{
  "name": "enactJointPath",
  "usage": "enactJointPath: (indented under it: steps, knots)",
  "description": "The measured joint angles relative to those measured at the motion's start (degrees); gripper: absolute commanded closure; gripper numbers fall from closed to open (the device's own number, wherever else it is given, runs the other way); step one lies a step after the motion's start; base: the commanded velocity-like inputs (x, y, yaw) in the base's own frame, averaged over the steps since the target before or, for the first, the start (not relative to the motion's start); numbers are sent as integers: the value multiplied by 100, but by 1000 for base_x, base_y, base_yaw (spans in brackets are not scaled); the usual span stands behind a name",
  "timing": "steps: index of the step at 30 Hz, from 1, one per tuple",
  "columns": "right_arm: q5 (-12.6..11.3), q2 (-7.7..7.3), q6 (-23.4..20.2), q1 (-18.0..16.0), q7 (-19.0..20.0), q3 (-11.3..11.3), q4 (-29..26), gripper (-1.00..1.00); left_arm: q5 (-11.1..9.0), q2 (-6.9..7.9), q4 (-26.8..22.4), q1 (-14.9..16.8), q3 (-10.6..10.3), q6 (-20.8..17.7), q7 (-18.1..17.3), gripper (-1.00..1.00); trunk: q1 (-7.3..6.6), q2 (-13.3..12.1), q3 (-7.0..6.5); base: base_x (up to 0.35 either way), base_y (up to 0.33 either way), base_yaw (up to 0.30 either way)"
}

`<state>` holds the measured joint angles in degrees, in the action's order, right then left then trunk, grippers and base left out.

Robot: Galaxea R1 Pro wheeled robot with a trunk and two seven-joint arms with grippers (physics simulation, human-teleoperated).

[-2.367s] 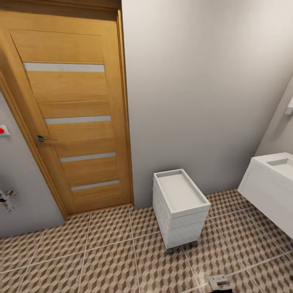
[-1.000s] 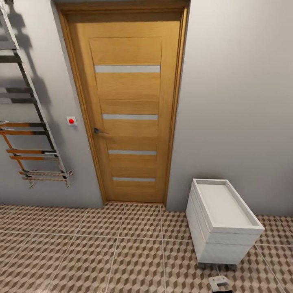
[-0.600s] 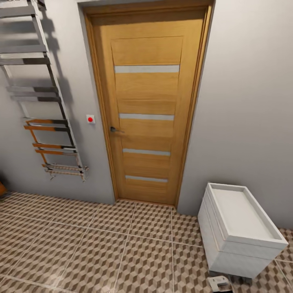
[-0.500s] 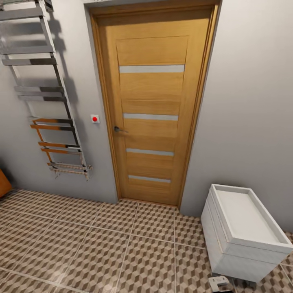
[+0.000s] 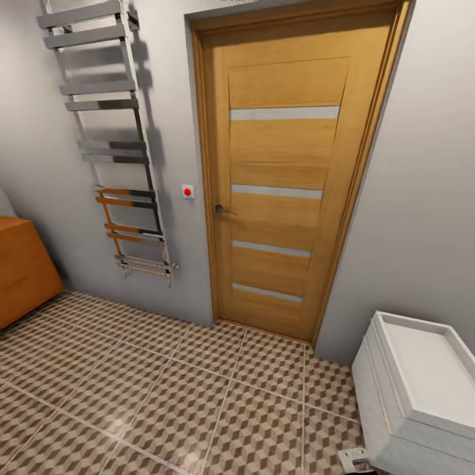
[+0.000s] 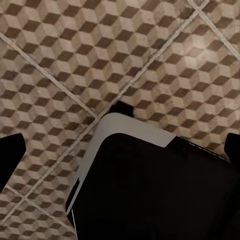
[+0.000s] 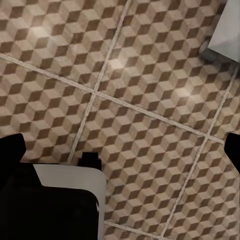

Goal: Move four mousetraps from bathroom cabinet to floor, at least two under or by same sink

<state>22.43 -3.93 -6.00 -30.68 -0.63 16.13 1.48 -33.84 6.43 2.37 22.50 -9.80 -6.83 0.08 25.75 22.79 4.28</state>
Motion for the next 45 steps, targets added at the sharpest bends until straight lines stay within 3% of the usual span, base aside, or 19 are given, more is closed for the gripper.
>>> enactJointPath:
  steps: [14, 45]
  knots:
    - [-1, 0, 8, 1, -1, 0, 0, -100, -7, 0, -33, 1, 9, 3, 0, -100, 0, 0, -83, 0, 0, 214]
    - [0, 0, 18, 17, -1, 0, 0, -100, -30, -9, -74, 2, 9, 9, 0, -100, 0, 2, -333, 0, 0, 128]
